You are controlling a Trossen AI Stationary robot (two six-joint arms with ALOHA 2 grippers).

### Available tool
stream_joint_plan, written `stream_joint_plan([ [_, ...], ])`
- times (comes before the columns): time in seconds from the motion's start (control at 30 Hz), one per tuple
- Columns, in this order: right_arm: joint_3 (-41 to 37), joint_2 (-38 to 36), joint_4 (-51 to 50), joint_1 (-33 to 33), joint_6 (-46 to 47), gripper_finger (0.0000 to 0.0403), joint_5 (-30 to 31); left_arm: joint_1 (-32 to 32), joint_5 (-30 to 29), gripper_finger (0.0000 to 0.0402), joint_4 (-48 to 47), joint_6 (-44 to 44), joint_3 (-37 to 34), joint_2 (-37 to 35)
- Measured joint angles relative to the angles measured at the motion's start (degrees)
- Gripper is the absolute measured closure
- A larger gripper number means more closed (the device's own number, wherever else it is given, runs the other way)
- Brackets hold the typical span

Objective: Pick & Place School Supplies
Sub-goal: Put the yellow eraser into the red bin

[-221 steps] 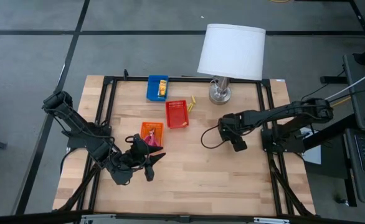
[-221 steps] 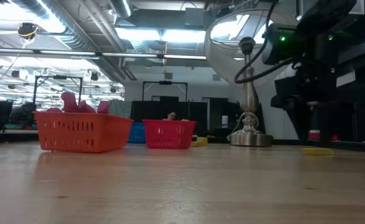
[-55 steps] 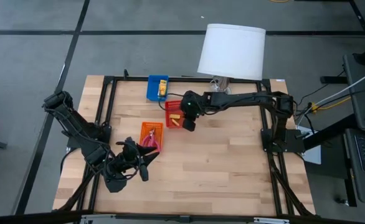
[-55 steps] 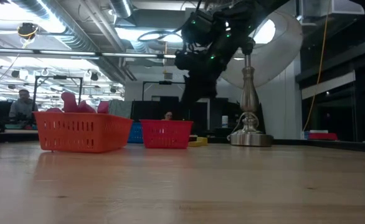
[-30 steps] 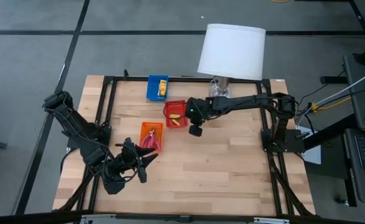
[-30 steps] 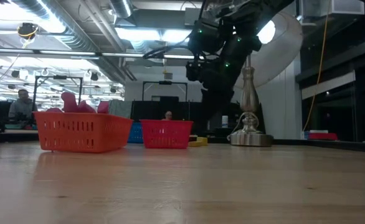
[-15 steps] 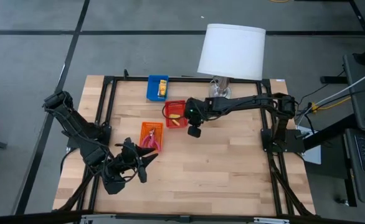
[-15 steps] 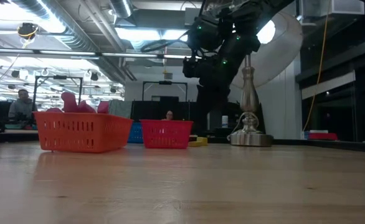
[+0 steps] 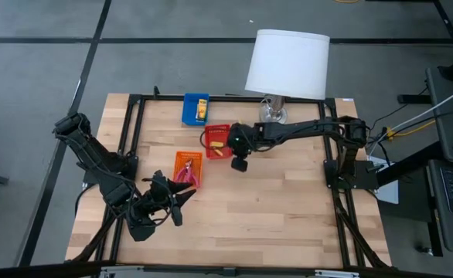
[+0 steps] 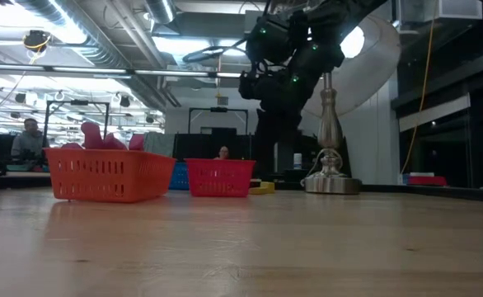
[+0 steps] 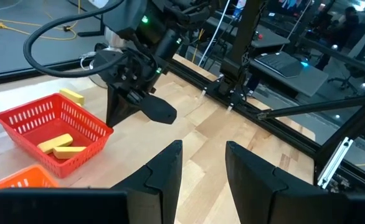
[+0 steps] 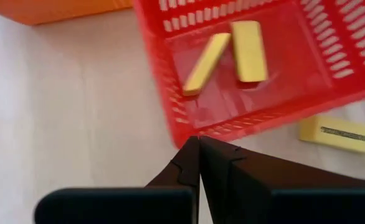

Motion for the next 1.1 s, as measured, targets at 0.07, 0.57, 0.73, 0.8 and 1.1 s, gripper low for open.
stream_joint_plan([
  [0.07,0.0,0.0,0.0,0.0,0.2,0.0398,0.3,0.0,0.0,0.0284,0.0,0.0,0.0,0.0],
  [0.57,0.0,0.4,-1.4,-0.4,1.8,0.0399,3.4,-0.7,0.0,0.0284,0.0,-0.3,0.0,0.0],
  [0.73,0.1,1.7,0.6,-0.4,2.7,0.0399,1.8,-0.7,0.0,0.0284,0.0,-0.3,0.0,0.0],
  [0.8,-0.1,1.9,-0.1,-0.3,3.0,0.0399,1.6,-0.7,0.0,0.0284,0.0,-0.3,0.0,0.0],
  [1.1,0.1,2.3,1.2,0.0,3.3,0.0399,1.4,-0.7,0.0,0.0284,-0.5,-0.3,0.0,0.0],
])
